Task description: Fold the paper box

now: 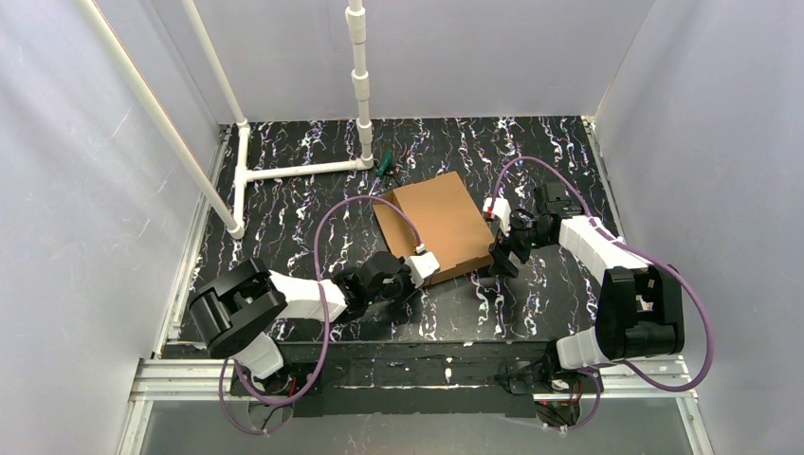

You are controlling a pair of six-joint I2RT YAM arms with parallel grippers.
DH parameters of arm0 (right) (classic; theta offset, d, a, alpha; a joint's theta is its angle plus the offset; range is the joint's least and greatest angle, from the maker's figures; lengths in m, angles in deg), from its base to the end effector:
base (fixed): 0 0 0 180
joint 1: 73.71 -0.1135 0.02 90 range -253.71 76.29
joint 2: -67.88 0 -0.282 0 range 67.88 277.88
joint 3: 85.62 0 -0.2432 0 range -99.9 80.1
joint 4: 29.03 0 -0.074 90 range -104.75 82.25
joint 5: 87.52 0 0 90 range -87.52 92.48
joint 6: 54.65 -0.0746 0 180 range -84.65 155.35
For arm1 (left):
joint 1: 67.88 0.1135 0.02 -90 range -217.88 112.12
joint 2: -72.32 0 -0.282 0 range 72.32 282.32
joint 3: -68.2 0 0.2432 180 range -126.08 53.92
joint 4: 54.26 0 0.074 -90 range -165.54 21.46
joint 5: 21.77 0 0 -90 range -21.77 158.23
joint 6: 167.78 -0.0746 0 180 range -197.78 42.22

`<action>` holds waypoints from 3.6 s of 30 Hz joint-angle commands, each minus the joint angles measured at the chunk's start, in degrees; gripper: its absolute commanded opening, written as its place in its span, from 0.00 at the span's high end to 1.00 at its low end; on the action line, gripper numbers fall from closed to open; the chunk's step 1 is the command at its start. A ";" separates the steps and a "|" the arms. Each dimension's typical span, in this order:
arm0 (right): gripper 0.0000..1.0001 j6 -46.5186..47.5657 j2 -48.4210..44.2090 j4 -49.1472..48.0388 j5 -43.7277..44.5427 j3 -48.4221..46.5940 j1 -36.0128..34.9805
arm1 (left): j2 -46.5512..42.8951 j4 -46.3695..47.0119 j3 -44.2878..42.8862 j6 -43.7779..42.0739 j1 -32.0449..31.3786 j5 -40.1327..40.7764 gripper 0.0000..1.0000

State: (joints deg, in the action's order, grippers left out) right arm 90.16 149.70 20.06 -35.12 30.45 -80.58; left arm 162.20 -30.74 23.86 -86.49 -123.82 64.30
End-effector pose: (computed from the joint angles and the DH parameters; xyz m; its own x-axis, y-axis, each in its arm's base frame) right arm 0.2560 0.0767 0.1954 -0.2555 -0.6830 -0.6843 -0.9379 0.3469 0.0040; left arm 0.1791 -0.2741 0.1663 -0.0770 0.3837 -0.9203 0.8839 0.4532 0.1150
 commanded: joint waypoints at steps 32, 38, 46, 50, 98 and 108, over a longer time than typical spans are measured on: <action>0.08 2.06 0.13 2.32 -3.29 -0.70 -0.77 | 4.27 -39.27 -27.06 3.34 0.39 -2.24 0.93; 0.07 1.88 0.53 2.33 -2.57 -1.02 -0.69 | -0.33 -41.19 -27.92 6.76 1.15 -1.26 0.62; 0.07 1.63 0.44 2.22 -2.31 -1.06 -0.68 | -10.76 -43.70 -25.30 10.62 3.22 -0.41 0.43; 0.07 1.27 0.44 2.03 -2.21 -1.06 -0.60 | -18.78 -43.92 -19.41 24.26 9.83 2.12 0.29; 0.08 1.35 2.29 2.44 -2.94 -0.71 -0.68 | 5.95 -34.86 -24.04 66.95 10.73 -14.60 1.00; 0.07 1.76 -1.07 6.24 -2.95 -4.40 3.58 | -7.60 -47.81 -19.55 50.09 14.12 -6.62 0.75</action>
State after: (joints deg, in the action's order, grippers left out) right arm 91.06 150.86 22.79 -34.97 29.09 -79.42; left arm 163.21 -74.06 1.80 -28.37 -112.43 54.23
